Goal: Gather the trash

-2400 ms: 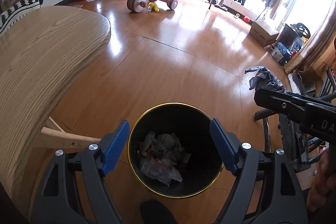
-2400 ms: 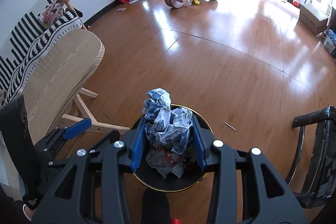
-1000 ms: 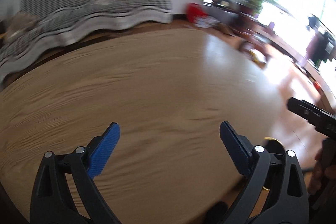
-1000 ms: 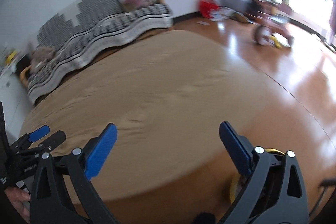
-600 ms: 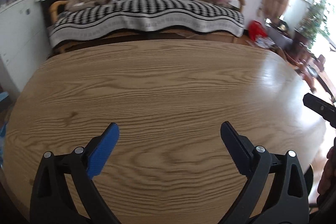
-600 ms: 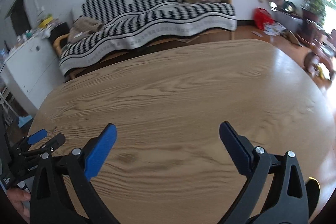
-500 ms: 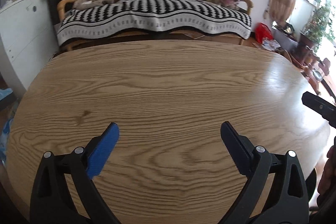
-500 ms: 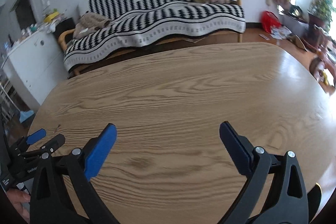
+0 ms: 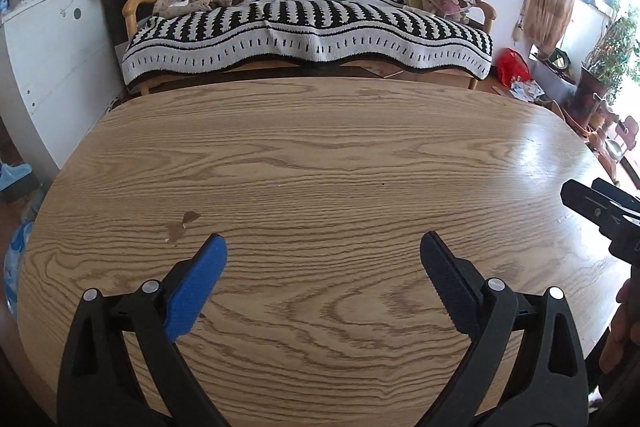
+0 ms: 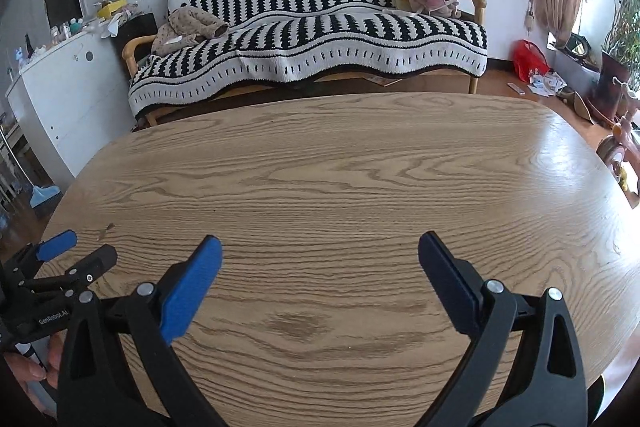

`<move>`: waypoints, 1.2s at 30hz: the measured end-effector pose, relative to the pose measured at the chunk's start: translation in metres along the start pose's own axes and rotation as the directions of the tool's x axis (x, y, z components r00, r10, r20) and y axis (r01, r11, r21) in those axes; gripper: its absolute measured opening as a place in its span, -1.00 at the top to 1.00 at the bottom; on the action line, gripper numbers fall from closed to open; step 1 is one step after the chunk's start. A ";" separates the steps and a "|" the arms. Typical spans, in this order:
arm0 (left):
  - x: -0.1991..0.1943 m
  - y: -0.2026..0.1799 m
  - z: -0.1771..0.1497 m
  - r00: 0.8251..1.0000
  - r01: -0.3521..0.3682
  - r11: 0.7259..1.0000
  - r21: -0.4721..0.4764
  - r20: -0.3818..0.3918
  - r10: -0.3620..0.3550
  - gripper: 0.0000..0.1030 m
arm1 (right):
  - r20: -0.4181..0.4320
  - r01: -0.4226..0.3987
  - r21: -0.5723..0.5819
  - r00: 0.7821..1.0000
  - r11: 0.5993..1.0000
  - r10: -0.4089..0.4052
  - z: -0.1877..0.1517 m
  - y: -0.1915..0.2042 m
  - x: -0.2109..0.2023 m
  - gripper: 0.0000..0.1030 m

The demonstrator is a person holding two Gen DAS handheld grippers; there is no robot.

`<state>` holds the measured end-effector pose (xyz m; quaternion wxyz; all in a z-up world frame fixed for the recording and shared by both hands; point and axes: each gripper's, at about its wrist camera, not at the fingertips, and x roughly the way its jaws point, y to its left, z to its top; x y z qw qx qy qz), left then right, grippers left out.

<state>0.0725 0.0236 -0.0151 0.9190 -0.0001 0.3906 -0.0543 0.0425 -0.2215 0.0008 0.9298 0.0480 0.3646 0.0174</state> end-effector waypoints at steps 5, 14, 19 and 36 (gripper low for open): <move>0.000 -0.004 -0.001 1.000 0.005 1.000 0.003 0.001 -0.006 -0.83 | 0.005 -0.005 -0.005 1.000 1.000 0.005 -0.004 -0.002 -0.005 -0.85; -0.002 -0.004 -0.001 1.000 0.005 1.000 -0.012 0.000 -0.005 -0.83 | 0.006 -0.002 -0.011 1.000 1.000 0.002 -0.007 0.003 -0.006 -0.85; -0.002 -0.004 -0.003 1.000 0.005 1.000 -0.013 0.000 -0.005 -0.83 | 0.005 -0.001 -0.013 1.000 1.000 0.001 -0.008 0.003 -0.006 -0.85; -0.001 -0.003 -0.004 1.000 0.006 1.000 -0.006 -0.002 -0.006 -0.83 | 0.004 0.000 -0.015 1.000 1.000 0.000 -0.008 0.004 -0.007 -0.85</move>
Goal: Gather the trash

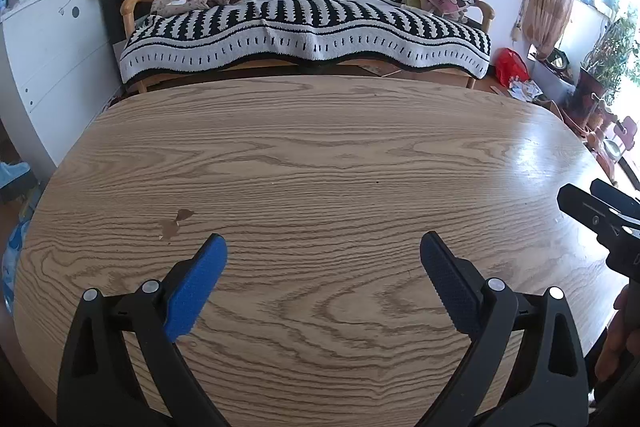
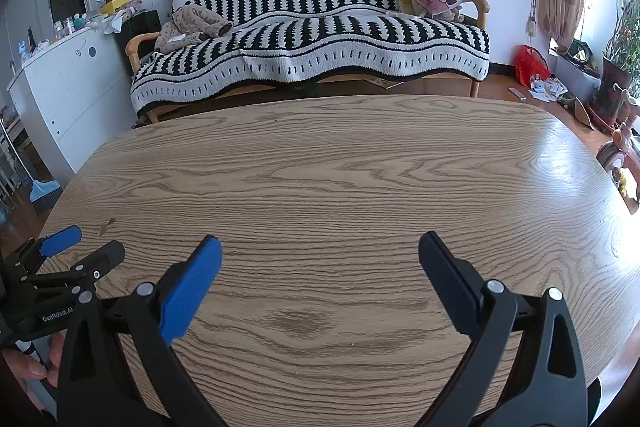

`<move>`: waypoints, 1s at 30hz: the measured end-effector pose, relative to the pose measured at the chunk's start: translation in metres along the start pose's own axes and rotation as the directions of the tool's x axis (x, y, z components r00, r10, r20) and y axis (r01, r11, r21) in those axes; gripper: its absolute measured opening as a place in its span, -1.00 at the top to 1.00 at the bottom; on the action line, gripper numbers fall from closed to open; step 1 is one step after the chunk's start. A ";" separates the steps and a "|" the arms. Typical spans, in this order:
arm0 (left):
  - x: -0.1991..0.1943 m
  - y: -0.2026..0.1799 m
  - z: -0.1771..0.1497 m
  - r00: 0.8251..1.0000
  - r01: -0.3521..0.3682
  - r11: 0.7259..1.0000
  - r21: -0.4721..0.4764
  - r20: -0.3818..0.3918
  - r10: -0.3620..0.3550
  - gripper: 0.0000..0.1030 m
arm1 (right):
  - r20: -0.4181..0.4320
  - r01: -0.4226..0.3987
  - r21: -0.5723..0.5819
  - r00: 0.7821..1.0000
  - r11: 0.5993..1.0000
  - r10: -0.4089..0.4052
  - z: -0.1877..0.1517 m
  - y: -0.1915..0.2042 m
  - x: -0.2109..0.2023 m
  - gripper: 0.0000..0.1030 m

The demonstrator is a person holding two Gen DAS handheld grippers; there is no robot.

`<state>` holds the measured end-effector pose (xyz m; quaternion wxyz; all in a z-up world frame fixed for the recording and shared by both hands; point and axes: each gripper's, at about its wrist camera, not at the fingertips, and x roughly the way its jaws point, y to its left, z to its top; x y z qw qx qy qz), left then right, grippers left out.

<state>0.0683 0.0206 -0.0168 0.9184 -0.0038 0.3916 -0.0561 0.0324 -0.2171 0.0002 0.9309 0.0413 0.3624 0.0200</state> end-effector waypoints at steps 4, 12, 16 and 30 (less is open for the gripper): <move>0.000 0.000 0.000 1.000 -0.002 1.000 0.002 -0.001 0.002 -0.83 | 0.000 0.001 0.001 1.000 1.000 -0.001 0.000 0.000 0.000 -0.85; 0.001 0.000 -0.001 1.000 0.002 1.000 0.001 -0.004 -0.002 -0.83 | 0.000 0.001 -0.002 1.000 1.000 -0.001 0.000 0.000 -0.001 -0.85; 0.002 -0.001 -0.001 1.000 0.002 1.000 0.001 -0.004 -0.002 -0.83 | -0.001 0.001 -0.002 1.000 1.000 -0.001 -0.001 0.000 -0.001 -0.85; 0.004 0.000 -0.004 1.000 -0.007 1.000 0.000 -0.008 0.007 -0.83 | 0.000 0.003 -0.007 1.000 1.000 -0.003 0.000 -0.001 -0.001 -0.85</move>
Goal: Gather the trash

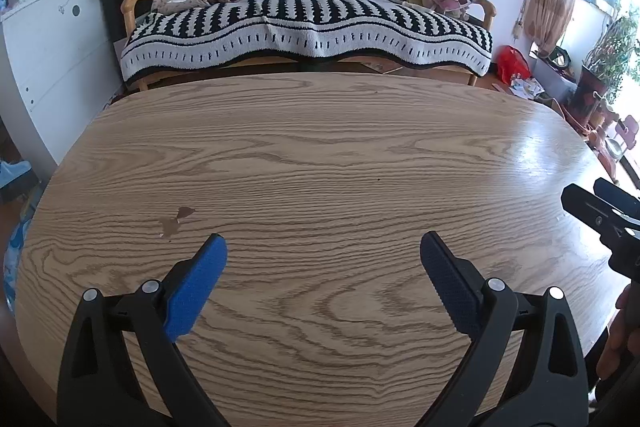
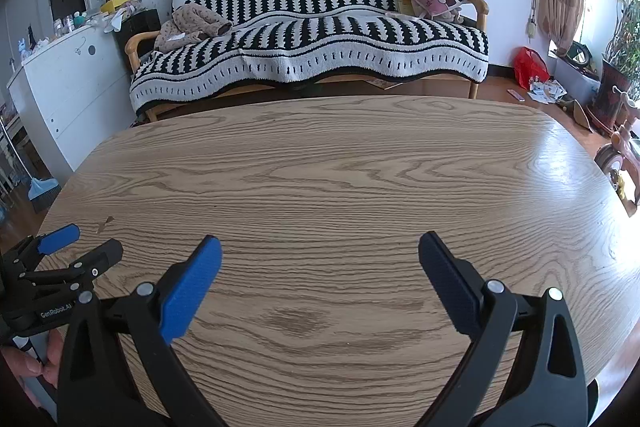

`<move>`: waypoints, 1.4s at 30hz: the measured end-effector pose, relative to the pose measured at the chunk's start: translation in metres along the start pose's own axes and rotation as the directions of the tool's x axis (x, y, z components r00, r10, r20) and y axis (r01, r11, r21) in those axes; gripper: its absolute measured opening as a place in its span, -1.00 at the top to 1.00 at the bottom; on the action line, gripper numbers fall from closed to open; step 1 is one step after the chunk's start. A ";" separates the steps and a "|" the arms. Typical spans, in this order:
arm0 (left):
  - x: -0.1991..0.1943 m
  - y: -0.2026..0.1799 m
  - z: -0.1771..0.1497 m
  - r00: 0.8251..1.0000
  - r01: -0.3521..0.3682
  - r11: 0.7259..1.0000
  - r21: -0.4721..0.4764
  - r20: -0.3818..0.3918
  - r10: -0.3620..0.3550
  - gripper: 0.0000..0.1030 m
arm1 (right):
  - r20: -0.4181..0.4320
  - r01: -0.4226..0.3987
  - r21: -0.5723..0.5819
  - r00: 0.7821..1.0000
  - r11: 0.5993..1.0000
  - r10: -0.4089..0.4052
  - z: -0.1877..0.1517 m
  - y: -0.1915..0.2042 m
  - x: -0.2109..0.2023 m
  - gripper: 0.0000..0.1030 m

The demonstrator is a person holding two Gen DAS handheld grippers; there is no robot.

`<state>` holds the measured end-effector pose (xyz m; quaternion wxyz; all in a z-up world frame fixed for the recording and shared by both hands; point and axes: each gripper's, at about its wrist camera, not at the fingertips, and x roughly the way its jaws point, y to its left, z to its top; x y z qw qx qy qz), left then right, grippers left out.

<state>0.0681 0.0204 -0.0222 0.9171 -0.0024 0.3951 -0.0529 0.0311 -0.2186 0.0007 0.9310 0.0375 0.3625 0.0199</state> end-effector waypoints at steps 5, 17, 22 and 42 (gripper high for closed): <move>0.002 0.001 0.000 1.000 -0.003 1.000 0.000 -0.011 0.003 -0.83 | -0.001 0.001 -0.001 1.000 1.000 -0.001 0.000 0.001 0.000 -0.85; 0.000 -0.002 0.000 1.000 -0.003 1.000 0.013 0.003 0.003 -0.85 | -0.004 0.004 -0.002 1.000 1.000 -0.004 -0.001 -0.001 0.000 -0.85; 0.002 0.001 0.000 1.000 -0.003 1.000 -0.010 -0.016 0.002 -0.85 | -0.005 0.007 -0.002 1.000 1.000 -0.007 -0.002 -0.004 0.001 -0.85; 0.056 0.107 0.010 0.980 -0.181 0.976 -0.124 -0.105 0.168 -0.86 | -0.155 0.328 0.206 0.941 0.922 -0.300 -0.005 -0.202 0.028 -0.86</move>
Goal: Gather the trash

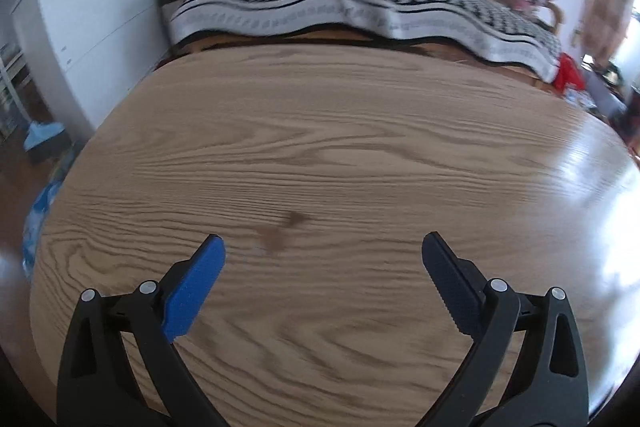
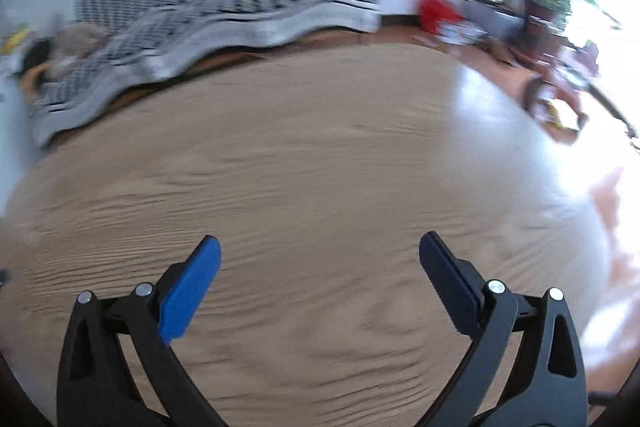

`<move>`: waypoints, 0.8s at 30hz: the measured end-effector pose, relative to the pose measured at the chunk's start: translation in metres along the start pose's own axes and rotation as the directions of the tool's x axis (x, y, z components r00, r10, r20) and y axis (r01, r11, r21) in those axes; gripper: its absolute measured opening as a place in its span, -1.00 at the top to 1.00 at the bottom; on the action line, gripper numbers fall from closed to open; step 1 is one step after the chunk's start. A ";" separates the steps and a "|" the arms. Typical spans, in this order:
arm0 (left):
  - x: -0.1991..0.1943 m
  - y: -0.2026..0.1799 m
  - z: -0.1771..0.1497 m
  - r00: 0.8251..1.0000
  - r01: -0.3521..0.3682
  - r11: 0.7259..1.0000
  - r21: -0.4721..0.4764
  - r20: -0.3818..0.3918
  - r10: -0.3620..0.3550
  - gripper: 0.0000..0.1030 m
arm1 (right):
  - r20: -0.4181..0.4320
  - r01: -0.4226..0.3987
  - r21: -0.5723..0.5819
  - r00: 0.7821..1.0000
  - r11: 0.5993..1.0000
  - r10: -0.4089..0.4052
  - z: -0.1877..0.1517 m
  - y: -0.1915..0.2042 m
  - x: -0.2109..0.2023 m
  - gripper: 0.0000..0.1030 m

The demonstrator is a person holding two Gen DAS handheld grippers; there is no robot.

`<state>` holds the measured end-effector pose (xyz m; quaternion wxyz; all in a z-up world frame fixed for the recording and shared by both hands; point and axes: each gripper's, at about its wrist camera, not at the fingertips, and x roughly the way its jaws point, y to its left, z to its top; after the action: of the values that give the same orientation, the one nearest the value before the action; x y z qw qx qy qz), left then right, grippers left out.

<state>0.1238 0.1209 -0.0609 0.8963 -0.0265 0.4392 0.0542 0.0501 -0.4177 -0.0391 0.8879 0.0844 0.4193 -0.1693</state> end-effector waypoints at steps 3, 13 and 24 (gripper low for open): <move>0.024 0.027 0.004 0.999 -0.030 0.998 -0.064 -0.040 0.027 -0.86 | -0.050 0.058 0.050 0.997 0.997 -0.056 -0.001 -0.037 0.027 -0.86; 0.047 0.028 0.014 0.997 -0.068 0.996 -0.049 -0.040 0.066 -0.88 | -0.060 0.042 0.028 0.997 0.999 -0.040 -0.003 -0.053 0.062 -0.87; 0.046 0.027 0.014 0.997 -0.063 0.997 -0.052 -0.041 0.061 -0.88 | -0.061 0.038 0.031 0.998 0.999 -0.036 -0.001 -0.052 0.060 -0.89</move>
<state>0.1590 0.1521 -0.0886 0.8844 -0.0378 0.4558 0.0931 0.0658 -0.4792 -0.0869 0.8702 0.0959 0.4445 -0.1898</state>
